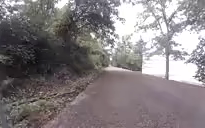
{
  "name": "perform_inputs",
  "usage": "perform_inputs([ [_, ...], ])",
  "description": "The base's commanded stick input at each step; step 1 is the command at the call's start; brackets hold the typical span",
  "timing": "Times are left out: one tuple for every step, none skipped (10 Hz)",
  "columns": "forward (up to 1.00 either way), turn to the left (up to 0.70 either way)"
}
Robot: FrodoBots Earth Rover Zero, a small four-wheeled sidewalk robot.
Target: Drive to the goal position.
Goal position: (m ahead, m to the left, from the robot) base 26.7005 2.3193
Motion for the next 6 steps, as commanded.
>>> perform_inputs([
  [0.70, -0.34],
  [0.70, -0.34],
  [0.70, -0.34],
  [0.70, -0.34],
  [0.70, 0.00],
  [0.70, 0.00],
])
